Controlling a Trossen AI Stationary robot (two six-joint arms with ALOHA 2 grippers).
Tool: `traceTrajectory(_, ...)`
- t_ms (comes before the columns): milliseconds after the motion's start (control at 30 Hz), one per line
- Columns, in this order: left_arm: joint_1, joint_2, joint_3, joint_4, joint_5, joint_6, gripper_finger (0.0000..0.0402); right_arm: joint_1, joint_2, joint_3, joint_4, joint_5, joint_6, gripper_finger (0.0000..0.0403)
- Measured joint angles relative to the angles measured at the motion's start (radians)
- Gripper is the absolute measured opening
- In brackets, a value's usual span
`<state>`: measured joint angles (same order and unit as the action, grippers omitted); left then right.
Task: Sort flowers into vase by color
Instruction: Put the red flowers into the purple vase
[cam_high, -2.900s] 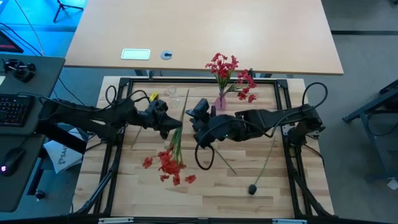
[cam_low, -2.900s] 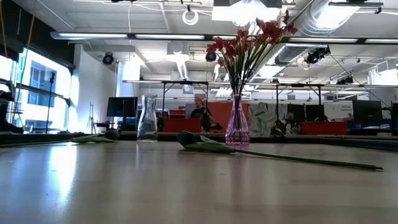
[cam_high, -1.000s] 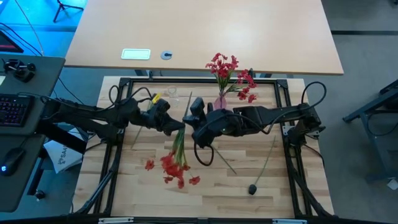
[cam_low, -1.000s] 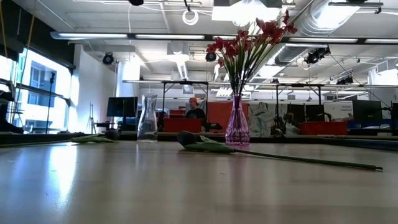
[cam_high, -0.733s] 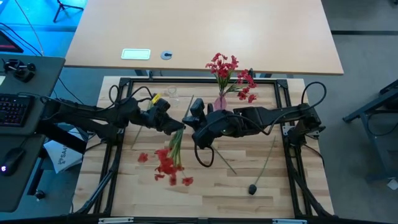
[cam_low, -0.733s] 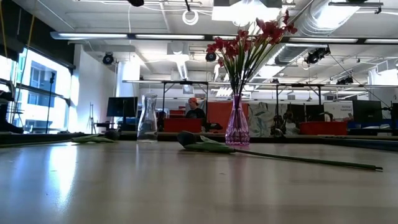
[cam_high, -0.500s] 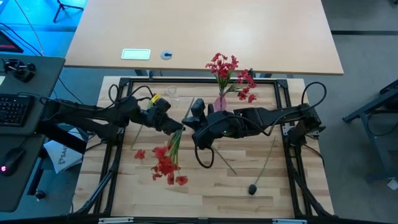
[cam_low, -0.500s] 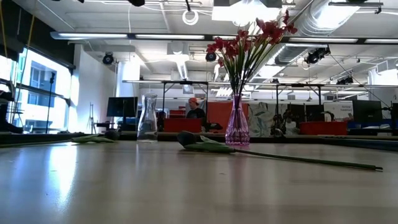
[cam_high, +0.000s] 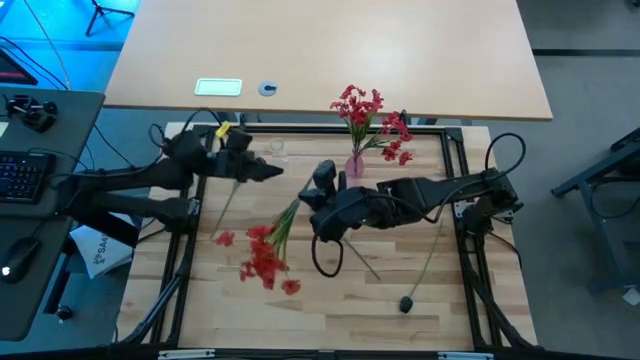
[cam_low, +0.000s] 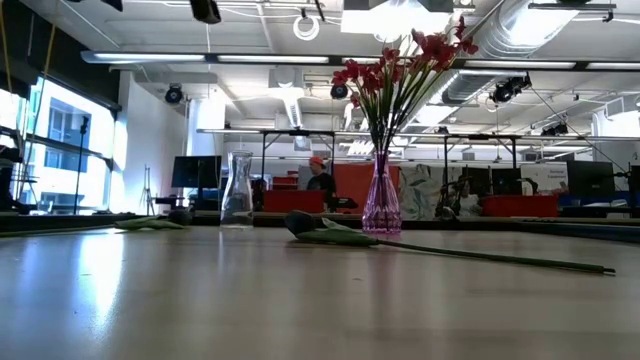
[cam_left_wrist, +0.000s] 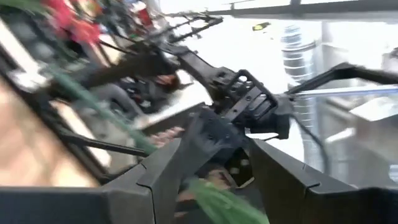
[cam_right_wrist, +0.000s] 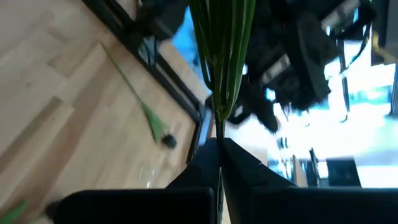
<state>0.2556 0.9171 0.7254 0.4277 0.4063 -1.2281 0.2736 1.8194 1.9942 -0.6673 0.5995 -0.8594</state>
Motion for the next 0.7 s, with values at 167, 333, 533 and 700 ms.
traceTrajectory(167,0.03,-0.046,0.0,-0.193,-0.018,0.142,0.0176,0.006,-0.048,0.0,-0.155,0.035,0.211,0.0)
traceTrajectory(333,0.028,-0.06,0.0,-0.334,-0.07,0.302,0.0176,-0.024,-0.161,0.0,-0.395,-0.039,0.581,0.0)
traceTrajectory(533,-0.003,-0.059,-0.055,-0.309,-0.237,0.366,0.0176,0.002,-0.301,-0.058,-0.479,-0.055,0.846,0.0)
traceTrajectory(700,-0.047,-0.059,-0.141,-0.182,-0.287,0.353,0.0176,0.078,-0.479,-0.397,-0.329,0.028,1.016,0.0)
